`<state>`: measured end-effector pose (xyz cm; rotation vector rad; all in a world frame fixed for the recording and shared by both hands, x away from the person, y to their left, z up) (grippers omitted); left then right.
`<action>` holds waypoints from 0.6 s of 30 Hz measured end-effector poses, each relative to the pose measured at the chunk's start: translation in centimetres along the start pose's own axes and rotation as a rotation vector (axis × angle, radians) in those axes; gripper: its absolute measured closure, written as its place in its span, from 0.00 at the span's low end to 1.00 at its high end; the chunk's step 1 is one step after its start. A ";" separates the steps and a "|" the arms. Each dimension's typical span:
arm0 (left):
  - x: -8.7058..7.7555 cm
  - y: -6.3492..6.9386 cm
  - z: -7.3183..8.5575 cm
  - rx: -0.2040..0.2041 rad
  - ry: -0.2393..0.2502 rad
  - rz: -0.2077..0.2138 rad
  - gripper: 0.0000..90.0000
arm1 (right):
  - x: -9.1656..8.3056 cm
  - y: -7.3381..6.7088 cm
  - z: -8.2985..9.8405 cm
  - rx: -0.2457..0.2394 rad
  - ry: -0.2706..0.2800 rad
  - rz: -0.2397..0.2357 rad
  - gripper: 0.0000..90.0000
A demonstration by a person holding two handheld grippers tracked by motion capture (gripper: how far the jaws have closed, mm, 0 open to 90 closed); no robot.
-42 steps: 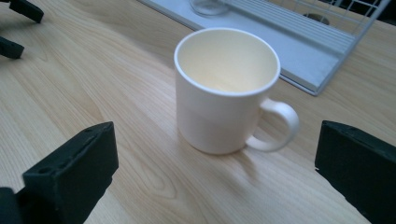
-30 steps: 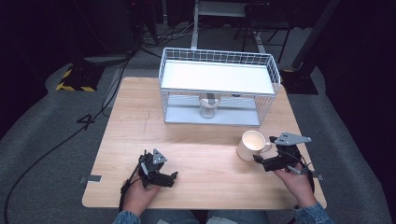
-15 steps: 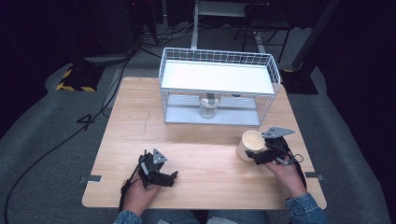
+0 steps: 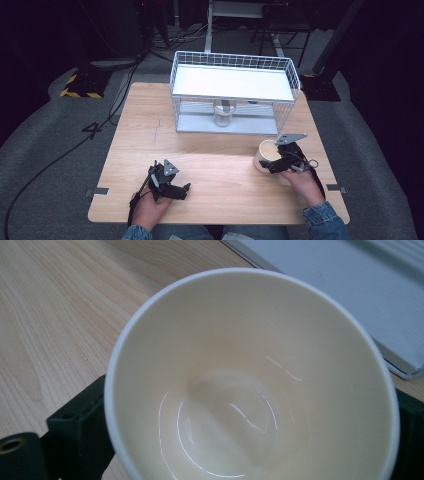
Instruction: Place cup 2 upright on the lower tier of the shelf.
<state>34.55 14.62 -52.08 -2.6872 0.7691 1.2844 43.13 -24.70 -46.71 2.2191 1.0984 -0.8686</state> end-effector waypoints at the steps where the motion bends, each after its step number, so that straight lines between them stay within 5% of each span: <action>1: 0.0 0.0 0.0 0.000 0.000 0.000 0.01 | 0.1 0.0 0.0 0.001 -0.005 0.000 0.07; 18: 0.0 0.0 0.0 0.002 0.000 -0.002 0.01 | 0.2 0.3 -0.2 0.025 -0.048 -0.021 0.10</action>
Point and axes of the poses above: each handheld gripper's, and its own axes: x roughly forward along the jaws, z roughly out of its underside, y roughly to its right, the point moved 2 cm from there along x, roughly forward along the jaws, and after that the axes turned 11 degrees about -x, right-handed, at the moved point
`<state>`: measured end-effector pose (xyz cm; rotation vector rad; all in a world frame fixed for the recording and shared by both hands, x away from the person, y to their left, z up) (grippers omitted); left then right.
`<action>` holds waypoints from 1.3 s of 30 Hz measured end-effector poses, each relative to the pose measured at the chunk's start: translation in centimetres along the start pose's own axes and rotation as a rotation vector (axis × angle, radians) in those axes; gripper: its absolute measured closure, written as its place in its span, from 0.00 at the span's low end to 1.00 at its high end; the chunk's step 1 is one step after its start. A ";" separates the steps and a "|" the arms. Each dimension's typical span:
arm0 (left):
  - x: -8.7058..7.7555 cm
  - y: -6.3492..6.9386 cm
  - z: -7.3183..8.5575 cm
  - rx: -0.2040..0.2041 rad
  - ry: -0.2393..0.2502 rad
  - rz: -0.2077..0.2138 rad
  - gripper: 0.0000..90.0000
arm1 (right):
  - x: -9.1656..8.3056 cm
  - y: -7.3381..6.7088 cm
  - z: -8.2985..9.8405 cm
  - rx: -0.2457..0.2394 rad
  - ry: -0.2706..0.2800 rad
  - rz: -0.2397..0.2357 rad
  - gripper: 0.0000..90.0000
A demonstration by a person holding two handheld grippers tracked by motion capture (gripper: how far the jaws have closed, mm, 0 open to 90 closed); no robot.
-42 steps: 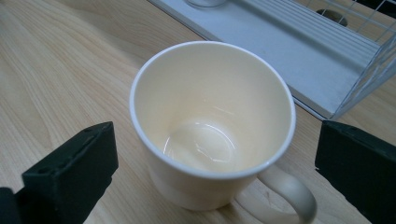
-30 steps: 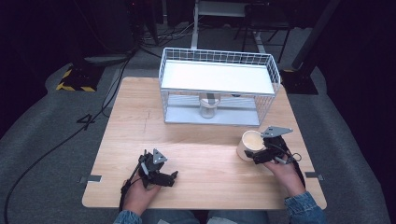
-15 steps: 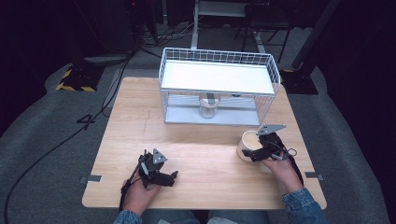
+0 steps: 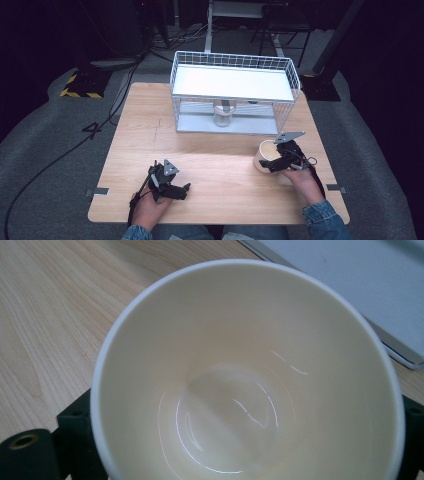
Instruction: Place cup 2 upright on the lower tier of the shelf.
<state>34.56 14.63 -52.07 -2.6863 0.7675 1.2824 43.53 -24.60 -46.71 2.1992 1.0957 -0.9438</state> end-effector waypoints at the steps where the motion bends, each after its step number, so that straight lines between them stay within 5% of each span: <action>1: 0.0 0.0 0.0 -0.002 -0.001 0.002 0.01 | 0.0 0.0 0.0 -0.002 -0.006 0.003 0.10; 23: 0.0 0.0 0.0 -0.002 0.000 0.001 0.01 | -1.7 0.2 -0.5 0.012 0.011 0.031 0.10; 39: 0.0 0.0 0.0 -0.002 -0.001 0.002 0.01 | -5.2 0.6 -3.2 -0.012 0.041 0.080 0.10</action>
Point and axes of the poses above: each handheld gripper's, and its own axes: x roughly forward along the jaws, z roughly out of its underside, y roughly to its right, the point moved 2 cm from there along x, roughly forward along the jaws, and after that the axes turned 11 degrees about -x, right-handed, at the moved point
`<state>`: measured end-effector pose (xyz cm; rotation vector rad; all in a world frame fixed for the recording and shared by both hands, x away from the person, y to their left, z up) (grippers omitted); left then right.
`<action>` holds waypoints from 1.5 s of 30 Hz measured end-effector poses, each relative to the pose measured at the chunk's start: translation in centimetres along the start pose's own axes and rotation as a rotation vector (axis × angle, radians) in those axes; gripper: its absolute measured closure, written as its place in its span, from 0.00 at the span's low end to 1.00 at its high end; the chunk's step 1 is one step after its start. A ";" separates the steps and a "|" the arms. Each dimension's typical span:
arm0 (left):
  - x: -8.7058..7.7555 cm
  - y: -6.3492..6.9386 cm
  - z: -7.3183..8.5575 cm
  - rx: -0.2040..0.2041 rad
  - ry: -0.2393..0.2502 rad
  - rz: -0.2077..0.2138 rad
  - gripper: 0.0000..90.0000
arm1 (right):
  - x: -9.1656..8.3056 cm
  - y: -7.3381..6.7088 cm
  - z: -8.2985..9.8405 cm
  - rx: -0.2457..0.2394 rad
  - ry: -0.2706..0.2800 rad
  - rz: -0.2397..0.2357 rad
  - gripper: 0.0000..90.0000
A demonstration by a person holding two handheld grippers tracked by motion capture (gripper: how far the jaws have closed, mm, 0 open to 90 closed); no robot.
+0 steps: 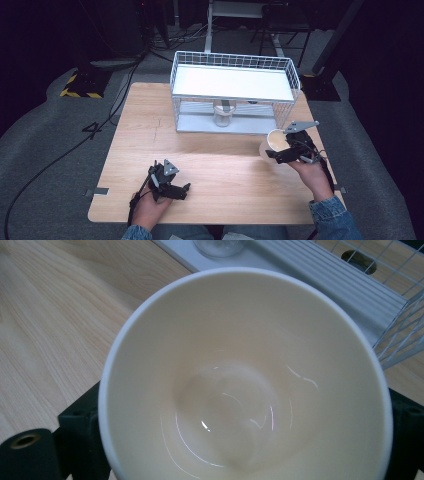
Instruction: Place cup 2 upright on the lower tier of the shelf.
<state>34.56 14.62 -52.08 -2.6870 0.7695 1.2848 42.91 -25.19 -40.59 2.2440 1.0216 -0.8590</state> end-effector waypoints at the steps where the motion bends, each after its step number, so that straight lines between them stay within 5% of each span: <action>1: 0.0 0.0 0.0 0.000 0.000 0.000 0.00 | -0.2 0.1 -0.2 -0.001 0.002 0.002 0.10; 29: 0.1 0.0 -0.1 -0.002 -0.003 -0.007 0.01 | -5.7 3.6 -4.3 0.040 0.088 0.069 0.10; 45: 0.1 0.1 -0.1 -0.010 -0.001 -0.008 0.01 | -7.3 5.0 -7.9 0.037 0.139 0.077 0.11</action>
Point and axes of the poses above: each handheld gripper's, and its own axes: x roughly forward along the jaws, z roughly out of its underside, y roughly to its right, the point moved 2 cm from there along x, roughly forward along the jaws, and after that the axes turned 11 degrees about -x, right-handed, at the moved point
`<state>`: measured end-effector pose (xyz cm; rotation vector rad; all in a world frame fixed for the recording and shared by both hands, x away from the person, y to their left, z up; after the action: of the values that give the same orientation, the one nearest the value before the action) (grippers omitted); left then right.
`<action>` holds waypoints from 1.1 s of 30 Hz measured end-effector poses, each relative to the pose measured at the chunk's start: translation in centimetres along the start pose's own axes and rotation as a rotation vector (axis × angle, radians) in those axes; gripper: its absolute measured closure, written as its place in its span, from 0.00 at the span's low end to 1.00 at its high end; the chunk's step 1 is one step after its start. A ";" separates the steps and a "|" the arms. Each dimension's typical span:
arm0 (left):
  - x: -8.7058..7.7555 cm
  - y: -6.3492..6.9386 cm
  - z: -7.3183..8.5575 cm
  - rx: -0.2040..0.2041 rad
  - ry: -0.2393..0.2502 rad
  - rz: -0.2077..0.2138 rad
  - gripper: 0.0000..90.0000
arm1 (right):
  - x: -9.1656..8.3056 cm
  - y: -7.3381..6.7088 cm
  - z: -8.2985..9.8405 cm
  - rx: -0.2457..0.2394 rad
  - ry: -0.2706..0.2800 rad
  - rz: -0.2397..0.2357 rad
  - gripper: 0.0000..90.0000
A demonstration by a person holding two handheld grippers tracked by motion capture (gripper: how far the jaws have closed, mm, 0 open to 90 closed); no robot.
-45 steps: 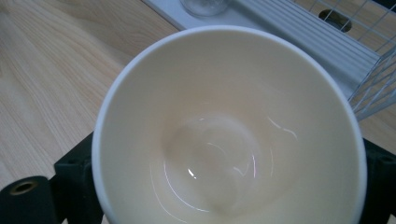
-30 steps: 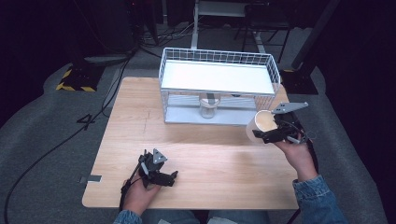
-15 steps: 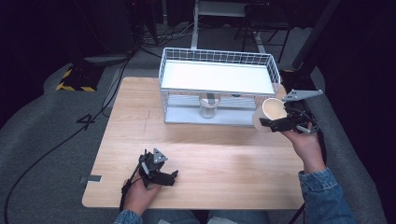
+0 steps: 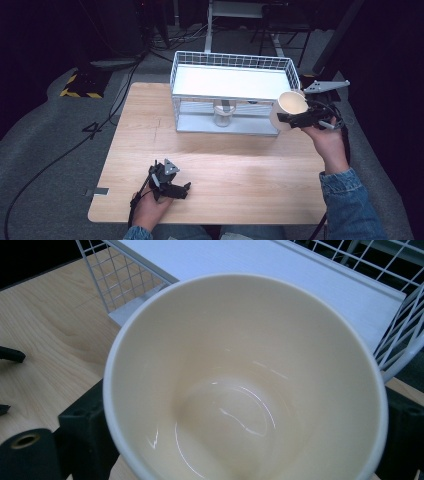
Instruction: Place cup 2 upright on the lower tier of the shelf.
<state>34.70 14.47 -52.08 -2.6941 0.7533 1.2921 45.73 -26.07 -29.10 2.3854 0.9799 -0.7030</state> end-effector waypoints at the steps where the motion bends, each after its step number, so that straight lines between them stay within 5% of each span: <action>1: 0.0 0.0 0.0 -0.001 0.000 -0.001 0.01 | 0.0 0.0 -0.2 0.001 0.002 0.000 0.11; 25: 0.0 0.0 0.0 -0.003 -0.001 -0.003 0.01 | 1.7 1.4 -6.8 -0.055 0.020 0.022 0.11; 33: 0.0 0.0 0.0 -0.004 -0.002 -0.003 0.01 | 3.6 1.5 -9.6 -0.081 -0.008 0.031 0.11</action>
<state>34.69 14.46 -52.06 -2.6955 0.7478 1.2963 51.72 -19.60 -23.64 2.3211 0.9479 -0.6481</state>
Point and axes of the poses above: each handheld gripper's, and its own axes: x roughly forward along the jaws, z roughly out of its underside, y roughly to its right, the point moved 2 cm from there along x, roughly forward along the jaws, and after that the axes turned 11 degrees about -x, right-handed, at the moved point
